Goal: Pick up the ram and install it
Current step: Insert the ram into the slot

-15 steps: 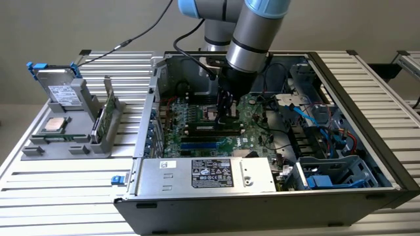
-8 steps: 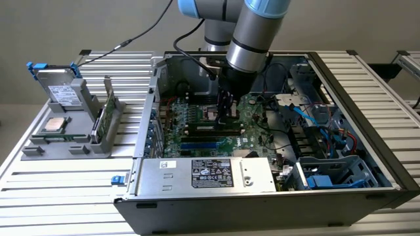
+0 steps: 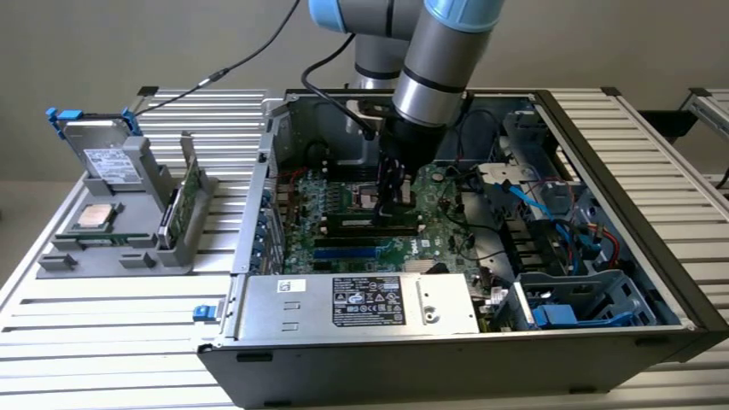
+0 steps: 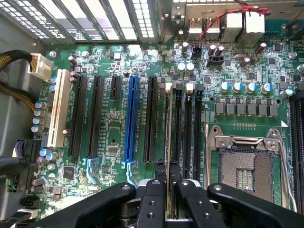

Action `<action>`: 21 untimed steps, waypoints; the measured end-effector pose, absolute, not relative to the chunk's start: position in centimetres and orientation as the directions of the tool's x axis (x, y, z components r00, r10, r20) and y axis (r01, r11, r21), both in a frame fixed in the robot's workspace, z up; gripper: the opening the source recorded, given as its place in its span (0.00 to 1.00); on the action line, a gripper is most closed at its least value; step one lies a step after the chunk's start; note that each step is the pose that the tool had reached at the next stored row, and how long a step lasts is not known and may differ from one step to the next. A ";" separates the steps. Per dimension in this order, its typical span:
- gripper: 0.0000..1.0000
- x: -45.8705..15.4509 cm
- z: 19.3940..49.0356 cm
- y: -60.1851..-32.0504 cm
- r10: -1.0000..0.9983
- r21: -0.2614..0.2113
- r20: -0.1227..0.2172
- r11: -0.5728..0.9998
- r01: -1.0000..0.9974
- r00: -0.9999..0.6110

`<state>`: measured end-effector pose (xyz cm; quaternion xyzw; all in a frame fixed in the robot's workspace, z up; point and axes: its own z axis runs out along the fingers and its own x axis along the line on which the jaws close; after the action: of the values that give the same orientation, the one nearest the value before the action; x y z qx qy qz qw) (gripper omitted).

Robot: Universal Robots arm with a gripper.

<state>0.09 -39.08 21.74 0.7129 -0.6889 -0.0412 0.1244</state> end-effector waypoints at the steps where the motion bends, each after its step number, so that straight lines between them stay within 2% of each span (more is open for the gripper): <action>1: 0.14 0.1 21.7 -39.1 -0.992 0.234 0.114 -0.020 -0.972 0.047; 21: 0.14 0.0 21.5 -39.1 -0.992 0.234 0.115 -0.019 -0.972 0.047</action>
<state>0.02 -39.05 21.49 0.7127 -0.6890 -0.0401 0.1253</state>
